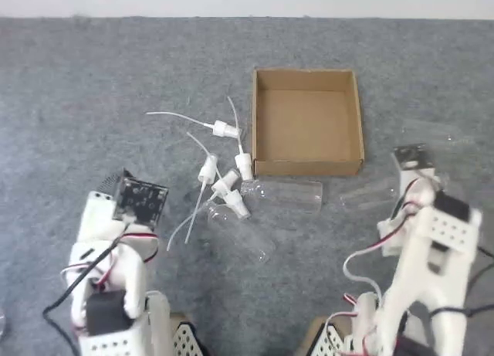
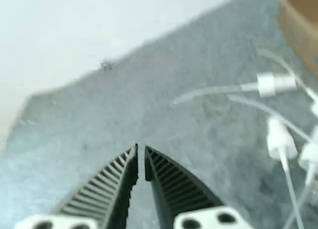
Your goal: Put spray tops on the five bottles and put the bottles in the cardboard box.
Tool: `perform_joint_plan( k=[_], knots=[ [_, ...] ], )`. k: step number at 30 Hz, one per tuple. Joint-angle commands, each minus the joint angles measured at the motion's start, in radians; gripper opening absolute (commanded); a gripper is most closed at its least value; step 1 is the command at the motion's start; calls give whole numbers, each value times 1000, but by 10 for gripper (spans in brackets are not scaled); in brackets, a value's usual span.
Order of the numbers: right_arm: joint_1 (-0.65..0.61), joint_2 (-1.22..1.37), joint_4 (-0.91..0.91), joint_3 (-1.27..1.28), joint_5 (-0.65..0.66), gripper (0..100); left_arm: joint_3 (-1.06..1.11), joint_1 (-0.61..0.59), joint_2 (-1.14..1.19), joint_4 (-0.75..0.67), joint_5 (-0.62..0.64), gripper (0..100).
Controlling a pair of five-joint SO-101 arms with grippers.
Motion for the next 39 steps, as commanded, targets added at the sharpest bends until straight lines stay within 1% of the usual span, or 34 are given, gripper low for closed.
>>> perform_joint_plan(
  k=[1,4,6,8,10,12,15,17,19,23,29,35,39],
  knots=[
    [-79,-150,-47,127,-20,236,-375,0,290,98,-12,66],
    [-91,-220,-94,213,-68,236,-608,14,559,218,32,76],
    [-91,-251,-114,245,-75,235,-731,49,720,284,63,77],
    [-93,-269,-113,259,-78,234,-820,95,868,316,91,80],
    [-93,-271,-116,261,-78,214,-883,138,1007,315,133,80],
    [-93,-272,-127,272,-78,174,-932,187,1134,296,178,81],
    [-94,-272,-180,315,-78,139,-1006,236,1303,206,189,98],
    [-94,-277,-219,358,-78,139,-1067,242,1410,129,157,136],
    [-94,-282,-251,391,-78,139,-1138,245,1522,83,98,161],
    [-94,-282,-318,450,-78,139,-1291,285,1757,84,-92,169],
    [-94,-282,-326,457,-78,139,-1415,307,2008,83,-259,167],
    [-94,-282,-329,460,-78,139,-1547,321,2160,81,-293,167],
    [-93,-282,-329,462,-78,139,-1612,356,2231,81,-298,167]
  ],
)
